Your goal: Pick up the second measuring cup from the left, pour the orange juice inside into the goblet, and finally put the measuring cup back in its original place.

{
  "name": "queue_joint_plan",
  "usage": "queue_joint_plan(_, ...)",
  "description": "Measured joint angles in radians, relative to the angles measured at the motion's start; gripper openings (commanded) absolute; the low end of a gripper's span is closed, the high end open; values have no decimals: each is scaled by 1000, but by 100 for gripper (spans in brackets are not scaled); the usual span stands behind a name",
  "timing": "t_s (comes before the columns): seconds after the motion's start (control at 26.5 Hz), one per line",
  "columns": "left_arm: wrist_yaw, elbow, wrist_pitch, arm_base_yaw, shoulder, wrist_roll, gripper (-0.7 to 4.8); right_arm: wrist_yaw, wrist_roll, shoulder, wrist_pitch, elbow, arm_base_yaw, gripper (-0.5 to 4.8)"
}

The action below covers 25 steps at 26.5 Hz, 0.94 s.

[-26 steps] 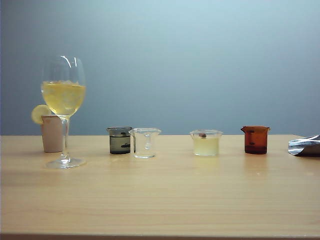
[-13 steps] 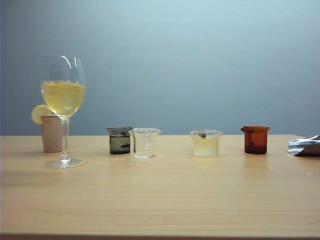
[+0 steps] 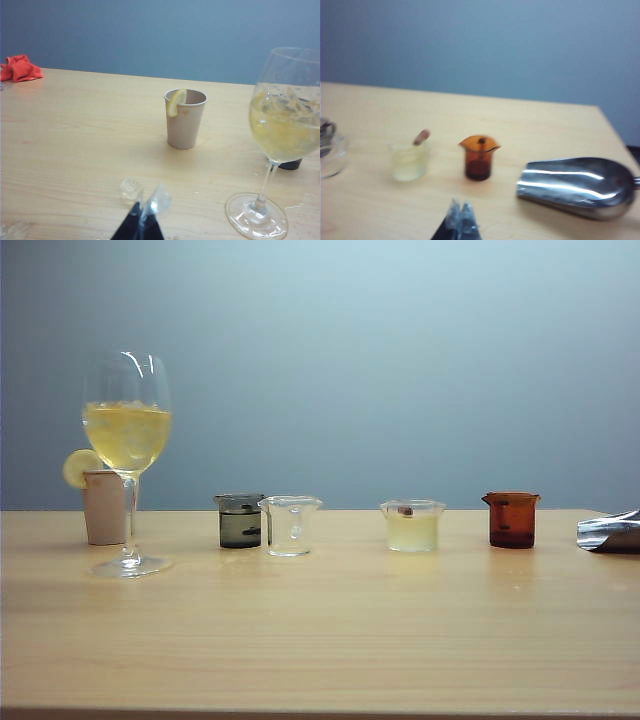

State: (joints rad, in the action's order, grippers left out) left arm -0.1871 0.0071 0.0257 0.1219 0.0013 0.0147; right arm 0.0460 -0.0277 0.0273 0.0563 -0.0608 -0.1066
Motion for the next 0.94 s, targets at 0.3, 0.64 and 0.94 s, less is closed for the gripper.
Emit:
queue_joint_plan(0.3,1,0,0,0,0,0,-5,-19,1,-26,32,56,49,-1)
queue_joint_plan(0.64,3,0,0,0,0,0,-5,-19,1,-26,32,56,49,-1)
queue_joint_plan(0.94,3,0,0,0,0,0,-5,-19,1,-26,32,56,49,-1)
